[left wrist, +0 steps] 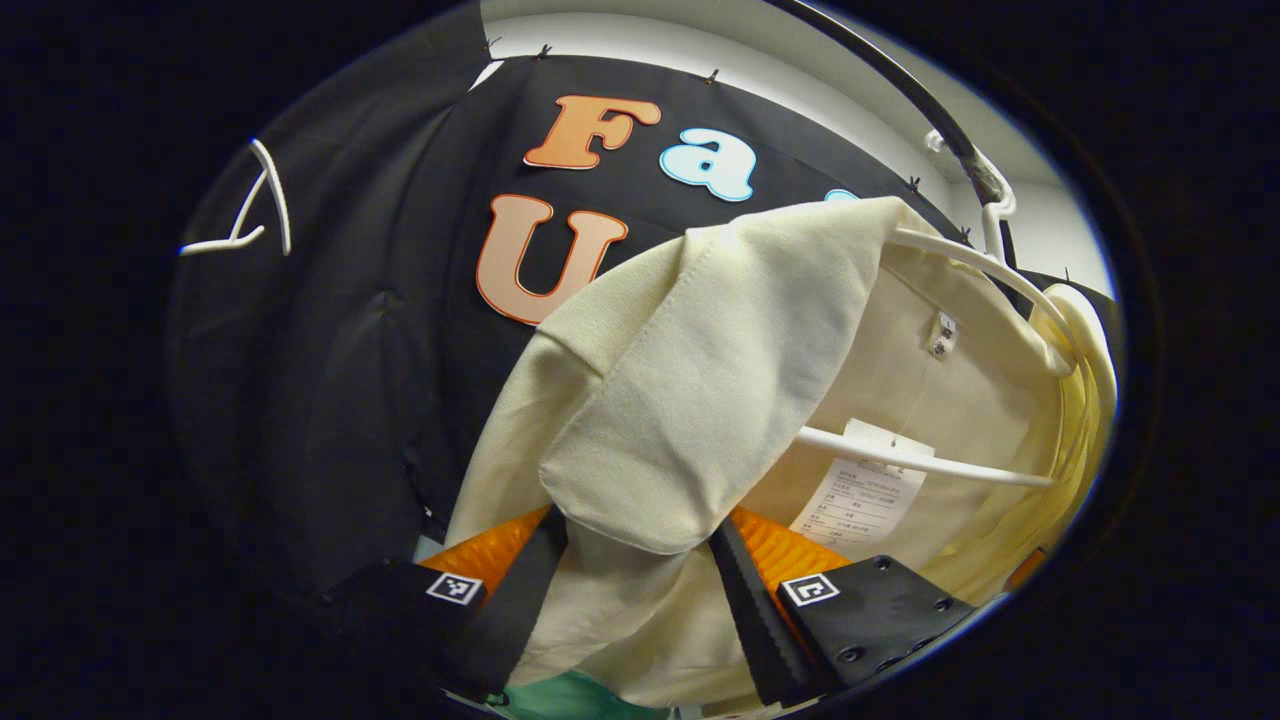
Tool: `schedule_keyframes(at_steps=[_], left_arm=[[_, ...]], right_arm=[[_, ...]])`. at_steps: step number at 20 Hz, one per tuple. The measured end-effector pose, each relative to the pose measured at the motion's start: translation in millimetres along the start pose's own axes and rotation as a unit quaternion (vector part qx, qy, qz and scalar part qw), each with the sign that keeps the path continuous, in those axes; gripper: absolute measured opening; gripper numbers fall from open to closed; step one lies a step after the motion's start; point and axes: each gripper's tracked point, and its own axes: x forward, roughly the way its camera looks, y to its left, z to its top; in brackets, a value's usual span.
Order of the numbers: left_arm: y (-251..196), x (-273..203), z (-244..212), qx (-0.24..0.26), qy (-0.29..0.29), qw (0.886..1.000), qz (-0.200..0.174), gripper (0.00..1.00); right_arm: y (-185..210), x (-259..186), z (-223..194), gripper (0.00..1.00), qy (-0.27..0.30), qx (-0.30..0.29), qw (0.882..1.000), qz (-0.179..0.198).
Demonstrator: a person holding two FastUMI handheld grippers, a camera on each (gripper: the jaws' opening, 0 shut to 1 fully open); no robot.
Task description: Grasp the clothes on the hanger with both hands and then place them into the laundry hamper below.
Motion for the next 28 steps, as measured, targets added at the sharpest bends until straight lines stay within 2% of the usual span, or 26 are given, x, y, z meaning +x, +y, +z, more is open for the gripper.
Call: schedule_keyframes(at_steps=[3, 6, 7, 8, 12, 16, 28], left_arm=[[5, -7, 4, 0.011, -0.007, 1.0, 0.006, 0.76], [0, -11, 4, 0.04, 0.004, 0.999, -0.006, 0.39], [6, -15, 5, 0.051, 0.006, 0.999, 0.006, 0.34], [11, -18, 7, 0.063, 0.005, 0.998, 0.012, 0.16], [10, -33, 10, 0.06, 0.016, 0.998, -0.021, 0.08], [36, -50, 35, 0.093, -0.001, 0.996, 0.003, 0.07], [89, -76, 136, 0.134, -0.075, 0.988, 0.022, 0.07]], right_arm=[[-1, 2, 2, 0.03, -0.002, 0.001, 1.0, -0.001], [-2, 1, 4, 0.03, -0.005, 0.002, 1.0, -0.002], [-1, 0, 7, 0.03, -0.006, 0.003, 1.0, -0.002], [0, 0, 9, 0.02, -0.008, 0.004, 1.0, -0.001], [3, -2, 18, 0.02, -0.018, 0.005, 1.0, 0.001], [-4, -6, 37, 0.02, -0.038, 0.006, 0.999, -0.006], [-40, -22, 120, 0.0, -0.119, -0.021, 0.991, -0.063]])
